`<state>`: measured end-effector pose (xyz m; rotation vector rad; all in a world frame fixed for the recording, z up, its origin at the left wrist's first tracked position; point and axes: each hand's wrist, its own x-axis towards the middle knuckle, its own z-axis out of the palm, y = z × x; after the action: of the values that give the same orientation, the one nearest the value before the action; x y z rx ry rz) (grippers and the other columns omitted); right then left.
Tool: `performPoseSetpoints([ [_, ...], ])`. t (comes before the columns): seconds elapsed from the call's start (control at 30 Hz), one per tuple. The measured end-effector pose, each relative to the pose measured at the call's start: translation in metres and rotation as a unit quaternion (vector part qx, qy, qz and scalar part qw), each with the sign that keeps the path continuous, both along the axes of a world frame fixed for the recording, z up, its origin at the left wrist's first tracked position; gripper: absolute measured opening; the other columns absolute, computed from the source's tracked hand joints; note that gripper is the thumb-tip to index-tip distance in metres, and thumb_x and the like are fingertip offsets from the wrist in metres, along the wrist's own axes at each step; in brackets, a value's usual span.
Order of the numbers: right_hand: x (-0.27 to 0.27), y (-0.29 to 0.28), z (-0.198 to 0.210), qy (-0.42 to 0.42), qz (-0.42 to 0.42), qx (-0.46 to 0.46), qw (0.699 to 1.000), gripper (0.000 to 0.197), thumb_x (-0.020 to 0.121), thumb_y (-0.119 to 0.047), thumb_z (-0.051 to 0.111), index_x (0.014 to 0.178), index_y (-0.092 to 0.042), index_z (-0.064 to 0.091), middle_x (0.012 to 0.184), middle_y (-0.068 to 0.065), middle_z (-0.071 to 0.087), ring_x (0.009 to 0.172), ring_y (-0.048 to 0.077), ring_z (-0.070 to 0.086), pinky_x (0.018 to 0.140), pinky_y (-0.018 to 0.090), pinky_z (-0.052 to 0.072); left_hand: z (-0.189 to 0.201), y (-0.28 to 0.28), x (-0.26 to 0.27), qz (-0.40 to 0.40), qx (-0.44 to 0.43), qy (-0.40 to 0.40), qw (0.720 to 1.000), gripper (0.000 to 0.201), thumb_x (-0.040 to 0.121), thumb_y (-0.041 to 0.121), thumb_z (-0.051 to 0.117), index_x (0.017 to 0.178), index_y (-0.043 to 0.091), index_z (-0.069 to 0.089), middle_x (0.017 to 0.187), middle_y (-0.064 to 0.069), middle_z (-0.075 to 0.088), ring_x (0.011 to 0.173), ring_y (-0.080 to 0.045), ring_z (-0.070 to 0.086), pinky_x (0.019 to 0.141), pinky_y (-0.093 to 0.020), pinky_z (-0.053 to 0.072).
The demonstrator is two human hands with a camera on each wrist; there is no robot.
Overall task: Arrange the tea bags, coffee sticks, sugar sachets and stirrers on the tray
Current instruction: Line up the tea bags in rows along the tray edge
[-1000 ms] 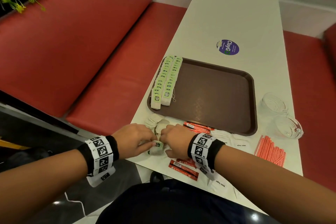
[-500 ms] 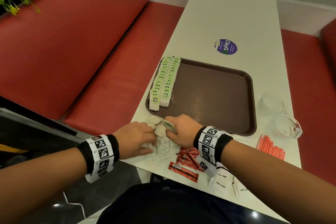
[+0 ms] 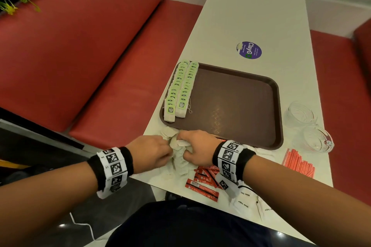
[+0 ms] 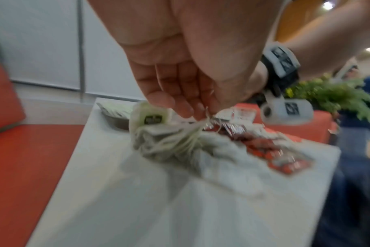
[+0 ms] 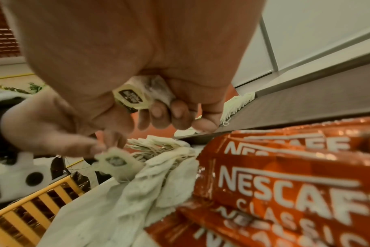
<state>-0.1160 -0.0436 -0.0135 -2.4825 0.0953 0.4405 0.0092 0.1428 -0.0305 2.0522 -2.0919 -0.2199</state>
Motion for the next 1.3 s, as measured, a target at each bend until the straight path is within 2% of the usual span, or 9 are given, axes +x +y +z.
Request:
performPoseSetpoints([
  [0.17, 0.006, 0.001, 0.000, -0.036, 0.011, 0.016, 0.999, 0.040, 0.083, -0.043, 0.071, 0.112, -0.020, 0.056, 0.105, 0.000, 0.066, 0.095, 0.021, 0.061, 0.081, 0.034, 0.050, 0.035, -0.020, 0.016, 0.058, 0.070, 0.111, 0.990, 0.014, 0.096, 0.032, 0.056, 0.098, 0.026, 0.068, 0.086, 0.012, 0.065, 0.076, -0.005, 0.057, 0.070, -0.020, 0.045],
  [0.27, 0.009, 0.000, 0.002, -0.067, -0.004, 0.030, 0.997, 0.034, 0.086, -0.044, 0.069, 0.110, -0.022, 0.060, 0.104, -0.001, 0.069, 0.093, 0.019, 0.063, 0.081, 0.034, 0.051, 0.043, -0.029, 0.020, 0.082, 0.064, 0.149, 0.983, 0.008, 0.097, 0.030, 0.059, 0.100, 0.029, 0.066, 0.082, 0.017, 0.064, 0.070, 0.000, 0.054, 0.065, -0.009, 0.037],
  [0.47, 0.011, -0.008, 0.001, -0.074, -0.039, 0.057, 0.995, 0.007, 0.092, -0.029, 0.066, 0.095, -0.022, 0.065, 0.088, -0.002, 0.069, 0.077, 0.014, 0.062, 0.067, 0.028, 0.043, 0.048, -0.039, 0.018, 0.123, 0.051, 0.216, 0.967, 0.008, 0.098, 0.023, 0.058, 0.099, 0.027, 0.065, 0.076, 0.017, 0.061, 0.068, 0.004, 0.055, 0.061, -0.009, 0.036],
  [0.67, 0.011, -0.011, 0.003, -0.068, -0.067, 0.060, 0.994, 0.014, 0.096, -0.025, 0.056, 0.092, -0.013, 0.060, 0.089, 0.001, 0.063, 0.080, 0.020, 0.060, 0.070, 0.032, 0.046, 0.050, -0.046, 0.017, 0.145, 0.025, 0.327, 0.933, 0.010, 0.089, 0.030, 0.072, 0.098, 0.026, 0.068, 0.087, 0.012, 0.070, 0.083, -0.008, 0.067, 0.073, -0.022, 0.054],
  [0.87, 0.011, -0.020, 0.004, -0.062, -0.134, 0.108, 0.983, 0.005, 0.093, -0.020, 0.056, 0.097, -0.020, 0.052, 0.085, -0.001, 0.066, 0.072, 0.017, 0.063, 0.061, 0.027, 0.049, 0.052, -0.061, 0.026, 0.132, -0.026, 0.279, 0.951, 0.005, 0.088, 0.020, 0.074, 0.092, 0.023, 0.071, 0.087, 0.014, 0.071, 0.080, -0.008, 0.068, 0.075, -0.030, 0.056],
  [1.0, 0.013, -0.028, 0.007, -0.059, -0.152, 0.103, 0.981, 0.016, 0.099, -0.029, 0.056, 0.103, -0.022, 0.042, 0.081, -0.003, 0.059, 0.064, 0.011, 0.056, 0.054, 0.023, 0.038, 0.057, -0.070, 0.033, 0.132, -0.060, 0.277, 0.950, 0.005, 0.089, 0.016, 0.074, 0.091, 0.020, 0.072, 0.083, 0.012, 0.070, 0.077, -0.008, 0.066, 0.070, -0.021, 0.053],
  [1.1, 0.015, -0.036, 0.006, -0.067, -0.157, 0.085, 0.982, 0.018, 0.099, -0.037, 0.058, 0.103, -0.022, 0.049, 0.085, -0.001, 0.062, 0.068, 0.012, 0.056, 0.057, 0.025, 0.041, 0.057, -0.079, 0.039, 0.148, -0.078, 0.267, 0.949, 0.006, 0.090, 0.016, 0.071, 0.093, 0.022, 0.072, 0.083, 0.011, 0.070, 0.077, -0.008, 0.063, 0.068, -0.017, 0.048],
  [1.17, 0.015, -0.042, 0.002, -0.073, -0.164, 0.087, 0.980, 0.017, 0.098, -0.035, 0.060, 0.101, -0.019, 0.054, 0.088, 0.000, 0.065, 0.076, 0.017, 0.060, 0.065, 0.031, 0.047, 0.055, -0.084, 0.044, 0.166, -0.097, 0.271, 0.943, 0.008, 0.092, 0.014, 0.069, 0.096, 0.020, 0.071, 0.085, 0.013, 0.069, 0.077, -0.007, 0.063, 0.068, -0.015, 0.046],
  [1.3, 0.010, -0.051, -0.005, -0.071, -0.192, 0.093, 0.974, 0.014, 0.102, -0.030, 0.053, 0.098, -0.017, 0.055, 0.085, 0.001, 0.064, 0.076, 0.022, 0.062, 0.067, 0.034, 0.048, 0.046, -0.096, 0.060, 0.226, -0.074, 0.272, 0.933, 0.011, 0.097, 0.015, 0.062, 0.101, 0.023, 0.069, 0.087, 0.013, 0.068, 0.076, -0.003, 0.061, 0.068, -0.011, 0.044],
])
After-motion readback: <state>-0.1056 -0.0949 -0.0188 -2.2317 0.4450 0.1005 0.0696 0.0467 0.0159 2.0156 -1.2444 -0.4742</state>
